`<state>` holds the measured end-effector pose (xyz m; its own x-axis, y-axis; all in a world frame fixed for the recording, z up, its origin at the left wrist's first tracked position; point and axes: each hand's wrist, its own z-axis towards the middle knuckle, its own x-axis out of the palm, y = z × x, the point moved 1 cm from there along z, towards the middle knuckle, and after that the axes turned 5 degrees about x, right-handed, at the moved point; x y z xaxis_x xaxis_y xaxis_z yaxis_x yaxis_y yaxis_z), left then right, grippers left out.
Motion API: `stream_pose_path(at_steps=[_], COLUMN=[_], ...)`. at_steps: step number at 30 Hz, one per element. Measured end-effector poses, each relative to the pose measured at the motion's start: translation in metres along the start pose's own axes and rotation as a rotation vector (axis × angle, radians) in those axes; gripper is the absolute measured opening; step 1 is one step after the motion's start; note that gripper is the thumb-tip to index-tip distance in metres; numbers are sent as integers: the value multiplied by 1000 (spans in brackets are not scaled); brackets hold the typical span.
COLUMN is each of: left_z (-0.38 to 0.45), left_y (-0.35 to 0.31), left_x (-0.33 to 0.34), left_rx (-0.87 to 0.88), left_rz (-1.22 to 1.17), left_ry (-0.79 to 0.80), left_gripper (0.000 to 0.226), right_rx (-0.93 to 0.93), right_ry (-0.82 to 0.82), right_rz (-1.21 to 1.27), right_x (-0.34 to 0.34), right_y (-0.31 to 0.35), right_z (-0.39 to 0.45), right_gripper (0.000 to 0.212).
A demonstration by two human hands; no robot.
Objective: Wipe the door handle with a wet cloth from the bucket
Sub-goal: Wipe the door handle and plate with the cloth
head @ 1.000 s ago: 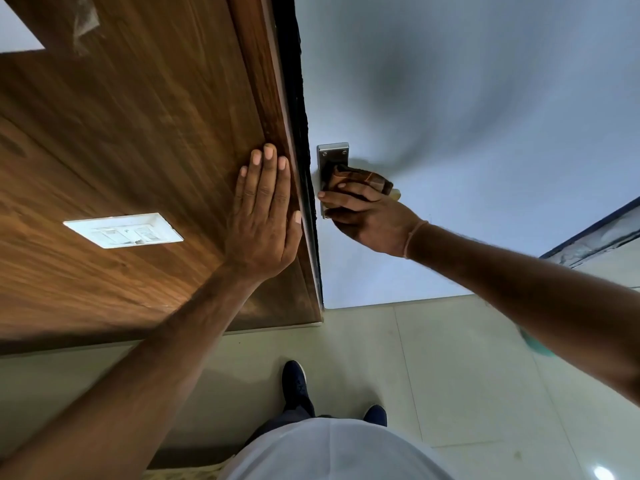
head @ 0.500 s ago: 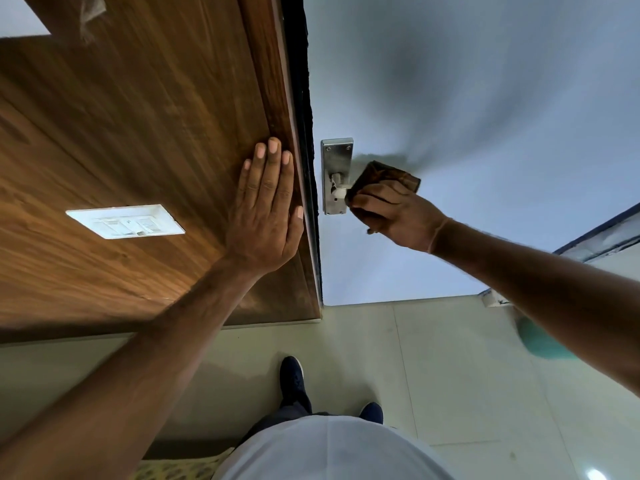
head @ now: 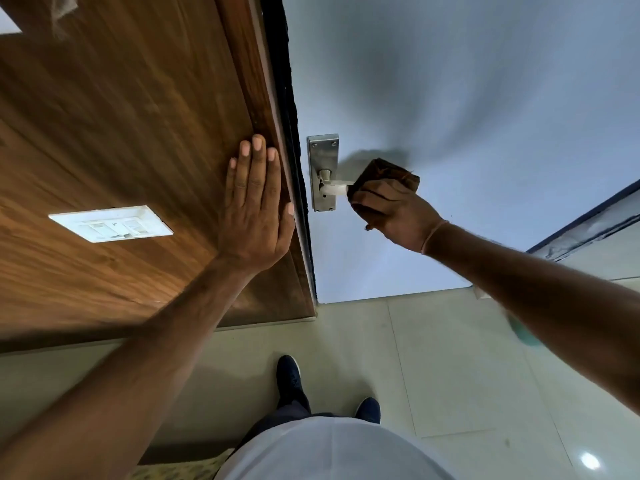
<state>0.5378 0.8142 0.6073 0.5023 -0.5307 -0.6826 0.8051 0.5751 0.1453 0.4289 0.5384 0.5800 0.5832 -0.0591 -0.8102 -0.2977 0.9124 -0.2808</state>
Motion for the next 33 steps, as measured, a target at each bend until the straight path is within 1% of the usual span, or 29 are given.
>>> stream_pose_path(at_steps=[3, 7, 8, 11, 14, 17, 18, 20, 21, 22, 24, 26, 29, 31, 33], left_z=[-1, -1, -1, -1, -1, -1, -1, -1, -1, -1, -1, -1, -1, -1, -1], left_y=[2, 5, 5, 4, 2, 0, -1, -2, -2, -2, -1, -2, -2, 0, 0], left_x=[-1, -1, -1, -1, 0, 1, 2, 4, 4, 5, 5, 4, 1, 1, 2], left_rx=[12, 26, 28, 23, 9, -1, -3, -8, -11, -10, -5, -5, -5, -2, -2], left_rz=[6, 9, 12, 7, 5, -3, -4, -8, -5, -3, -8, -10, -25, -17, -10], left_ry=[9, 4, 4, 10, 5, 2, -2, -8, -8, -8, -3, -1, -7, -9, -14], left_gripper=[73, 74, 74, 74, 74, 75, 76, 77, 79, 79, 78, 76, 75, 75, 75], right_rx=[34, 5, 17, 131, 144, 216, 205, 111, 73, 84, 183, 267, 304, 330, 346], right_ry=[-6, 50, 42, 45, 52, 25, 9, 28, 28, 23, 29, 94, 177, 184, 160], right_rz=[27, 53, 43, 95, 73, 114, 135, 133, 121, 116, 143, 142, 69, 78, 123], right_x=[7, 15, 14, 7, 0, 4, 8, 9, 8, 7, 9, 11, 9, 10, 9], right_y=[15, 43, 40, 17, -3, 12, 23, 45, 52, 51, 37, 16, -4, -1, 17], right_z=[18, 48, 46, 14, -13, 5, 17, 40, 48, 50, 33, 3, -31, -23, 5], right_gripper=[35, 30, 31, 34, 40, 39, 36, 26, 25, 26, 32, 36, 39, 38, 39])
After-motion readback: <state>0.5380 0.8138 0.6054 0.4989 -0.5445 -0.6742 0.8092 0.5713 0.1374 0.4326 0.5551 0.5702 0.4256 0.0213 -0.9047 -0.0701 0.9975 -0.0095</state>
